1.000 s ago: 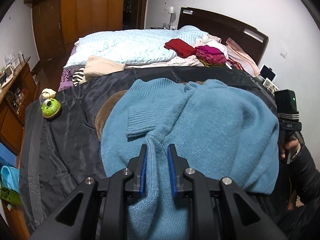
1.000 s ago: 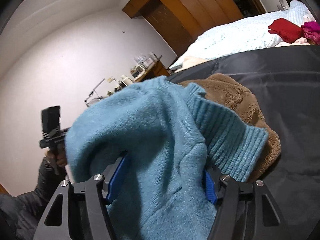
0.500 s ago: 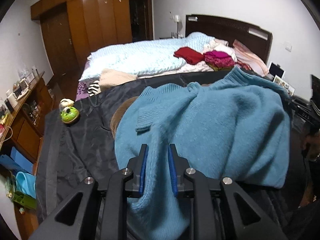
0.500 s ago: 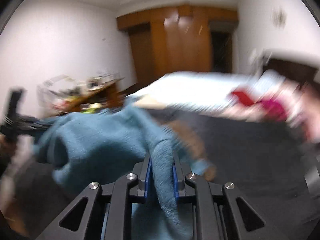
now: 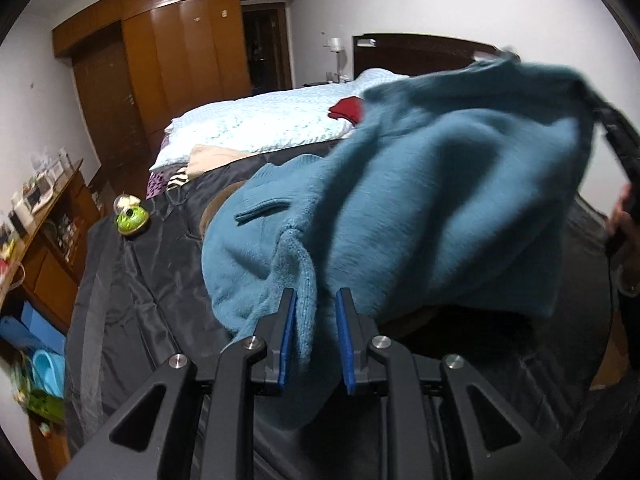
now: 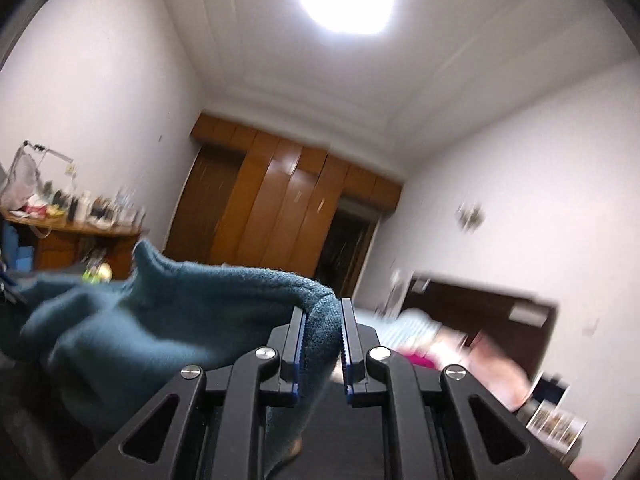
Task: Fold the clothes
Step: 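Raise the sweater high with the right gripper while the left gripper holds its hem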
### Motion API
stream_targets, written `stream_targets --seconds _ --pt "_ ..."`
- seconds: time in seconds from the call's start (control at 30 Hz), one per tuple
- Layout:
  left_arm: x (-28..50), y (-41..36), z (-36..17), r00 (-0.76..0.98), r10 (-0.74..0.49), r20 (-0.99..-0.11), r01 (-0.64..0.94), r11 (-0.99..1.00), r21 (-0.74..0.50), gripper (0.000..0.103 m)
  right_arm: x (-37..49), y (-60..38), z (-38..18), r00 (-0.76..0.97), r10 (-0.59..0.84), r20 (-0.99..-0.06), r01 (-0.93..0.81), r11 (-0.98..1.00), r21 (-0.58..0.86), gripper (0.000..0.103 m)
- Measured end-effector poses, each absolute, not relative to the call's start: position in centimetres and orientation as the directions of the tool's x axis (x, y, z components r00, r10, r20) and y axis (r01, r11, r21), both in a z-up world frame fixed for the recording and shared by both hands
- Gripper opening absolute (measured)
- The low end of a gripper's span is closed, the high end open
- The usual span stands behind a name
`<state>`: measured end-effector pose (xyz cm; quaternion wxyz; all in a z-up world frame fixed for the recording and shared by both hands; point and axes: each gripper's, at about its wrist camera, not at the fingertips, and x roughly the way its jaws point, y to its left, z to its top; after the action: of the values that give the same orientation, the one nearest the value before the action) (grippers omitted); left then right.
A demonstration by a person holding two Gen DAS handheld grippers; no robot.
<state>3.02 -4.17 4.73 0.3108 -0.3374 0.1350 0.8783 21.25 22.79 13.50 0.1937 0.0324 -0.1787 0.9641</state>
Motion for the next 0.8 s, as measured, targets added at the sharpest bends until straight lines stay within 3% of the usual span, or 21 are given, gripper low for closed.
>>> stream_targets --seconds 0.27,0.5,0.57,0.6,0.8 --pt "2.3 -4.7 3.7 -0.543 0.504 -0.671 -0.626 -0.776 -0.077 0.023 24.6 18.7 16.9 -0.881 0.331 0.338 -0.445 -0.822 -0.355 0.015" --pt "3.8 -3.9 3.0 -0.516 0.554 -0.653 -0.659 -0.744 -0.112 0.022 24.9 17.5 18.6 -0.872 0.315 0.376 -0.435 -0.851 -0.294 0.016" --pt "4.4 -3.8 3.2 -0.534 0.554 -0.639 -0.647 -0.754 -0.113 0.012 24.8 17.6 19.1 -0.865 0.322 0.384 -0.44 -0.855 -0.275 0.015" --pt "4.7 -3.9 3.5 -0.554 0.549 -0.626 -0.634 -0.765 -0.109 0.007 24.9 17.7 19.4 -0.858 0.329 0.393 -0.45 -0.852 -0.268 0.016" --pt "6.8 -5.6 8.7 -0.698 0.553 -0.455 -0.569 -0.814 -0.116 0.006 25.7 18.4 22.6 -0.798 0.383 0.465 -0.517 -0.831 -0.203 0.016"
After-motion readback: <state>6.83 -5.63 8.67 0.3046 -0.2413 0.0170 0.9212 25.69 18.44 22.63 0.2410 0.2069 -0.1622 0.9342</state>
